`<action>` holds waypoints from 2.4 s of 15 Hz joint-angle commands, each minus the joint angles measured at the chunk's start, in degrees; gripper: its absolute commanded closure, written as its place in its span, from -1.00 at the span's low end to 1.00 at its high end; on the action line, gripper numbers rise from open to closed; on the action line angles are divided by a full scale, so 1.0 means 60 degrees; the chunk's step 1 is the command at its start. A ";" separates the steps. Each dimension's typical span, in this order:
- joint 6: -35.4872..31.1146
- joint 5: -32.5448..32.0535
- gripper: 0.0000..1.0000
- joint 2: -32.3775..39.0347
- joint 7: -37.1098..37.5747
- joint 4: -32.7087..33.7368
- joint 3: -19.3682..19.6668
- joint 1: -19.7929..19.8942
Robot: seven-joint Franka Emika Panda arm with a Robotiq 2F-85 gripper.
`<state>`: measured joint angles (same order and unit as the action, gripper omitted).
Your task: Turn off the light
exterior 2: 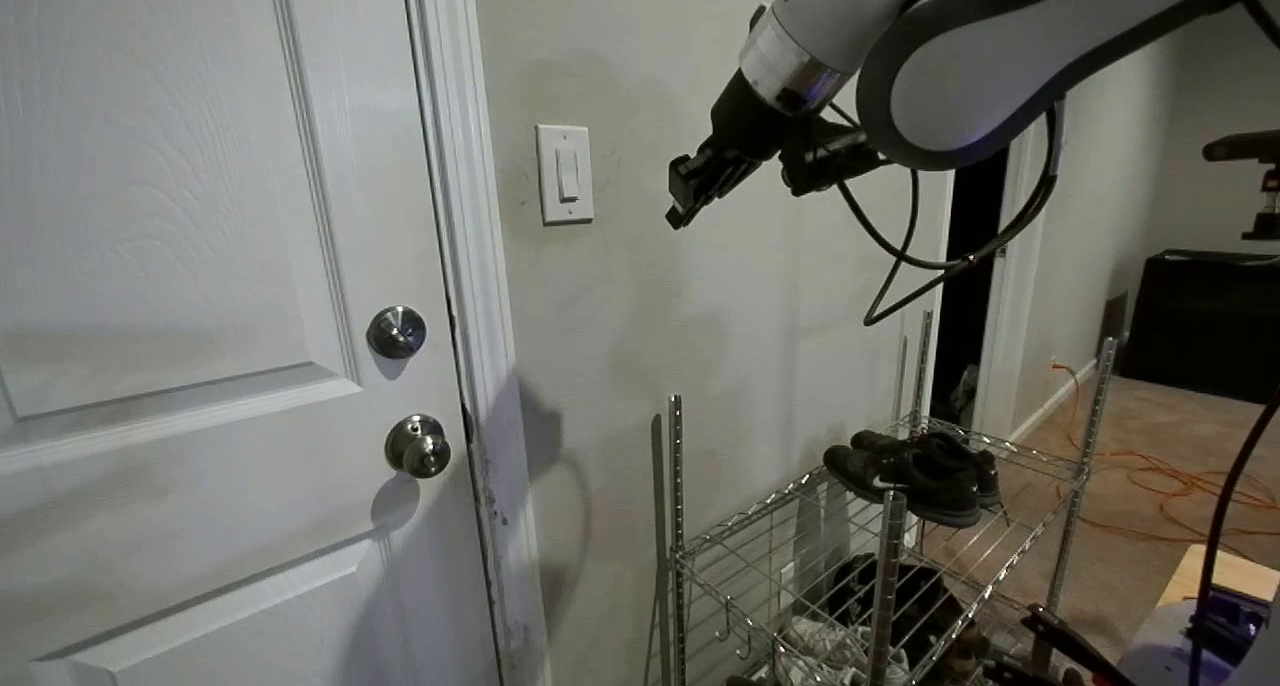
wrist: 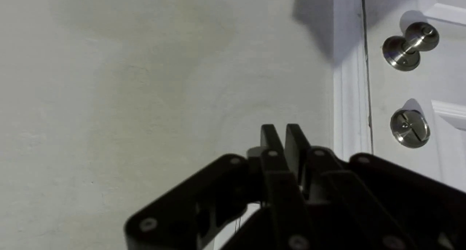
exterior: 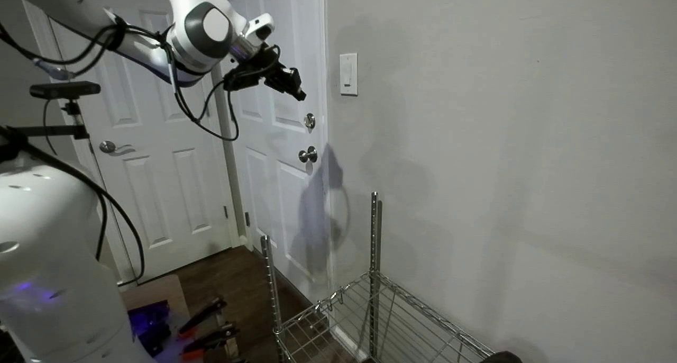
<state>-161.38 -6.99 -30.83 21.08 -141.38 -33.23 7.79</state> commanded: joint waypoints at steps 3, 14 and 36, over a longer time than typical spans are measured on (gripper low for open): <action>0.0042 -0.1484 0.99 0.1414 0.0949 0.1603 -0.0972 0.1378; 0.0854 -0.3283 0.99 0.3054 0.1794 0.3955 -0.4004 0.4718; 0.2539 -0.5648 0.99 0.4376 0.3457 0.5655 -0.8584 0.8578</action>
<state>-147.84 -38.73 -5.84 39.41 -108.76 -80.75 55.78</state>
